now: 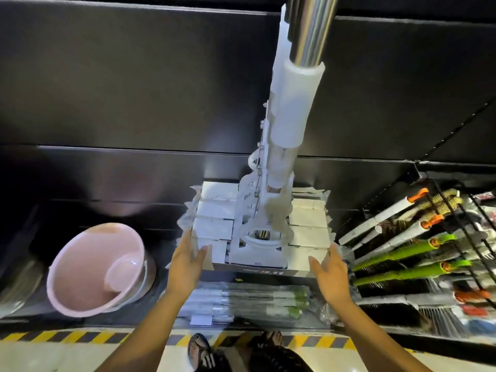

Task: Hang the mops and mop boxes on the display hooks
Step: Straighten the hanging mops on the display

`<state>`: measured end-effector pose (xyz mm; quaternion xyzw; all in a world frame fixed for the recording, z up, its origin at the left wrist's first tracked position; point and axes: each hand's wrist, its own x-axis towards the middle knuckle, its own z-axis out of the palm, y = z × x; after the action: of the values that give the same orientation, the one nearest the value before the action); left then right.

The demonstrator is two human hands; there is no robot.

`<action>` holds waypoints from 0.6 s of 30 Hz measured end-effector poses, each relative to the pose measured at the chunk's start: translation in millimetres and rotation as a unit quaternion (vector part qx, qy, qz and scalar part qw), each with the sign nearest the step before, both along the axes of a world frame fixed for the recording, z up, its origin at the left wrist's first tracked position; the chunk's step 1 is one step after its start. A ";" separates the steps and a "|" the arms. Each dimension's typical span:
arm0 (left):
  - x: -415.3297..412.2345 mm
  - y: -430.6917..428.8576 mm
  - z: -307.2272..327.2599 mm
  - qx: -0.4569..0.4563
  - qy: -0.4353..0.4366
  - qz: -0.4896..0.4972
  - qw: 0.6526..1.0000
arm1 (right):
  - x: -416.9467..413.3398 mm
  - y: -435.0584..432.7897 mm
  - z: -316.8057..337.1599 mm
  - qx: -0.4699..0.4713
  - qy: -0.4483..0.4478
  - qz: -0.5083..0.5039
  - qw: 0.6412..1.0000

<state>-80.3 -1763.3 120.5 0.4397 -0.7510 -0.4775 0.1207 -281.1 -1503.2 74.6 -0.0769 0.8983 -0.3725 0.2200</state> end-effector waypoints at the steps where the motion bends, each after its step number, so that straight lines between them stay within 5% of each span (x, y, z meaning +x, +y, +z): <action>1: -0.6 -3.1 2.0 0.017 0.016 0.009 1.000 | -2.6 0.6 4.1 -0.025 -0.006 -0.020 0.999; 7: 0.4 -17.0 -11.4 0.125 0.056 0.033 0.990 | -14.9 -5.5 13.9 -0.063 0.013 0.008 0.998; 18: 4.4 -5.0 -25.1 0.149 0.100 0.033 0.983 | -10.2 1.6 4.0 -0.127 0.004 0.029 0.991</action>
<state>-75.9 -1768.3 95.3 0.4277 -0.6403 -0.6216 0.1440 -291.3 -1501.6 78.5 -0.1319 0.8417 -0.4770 0.2158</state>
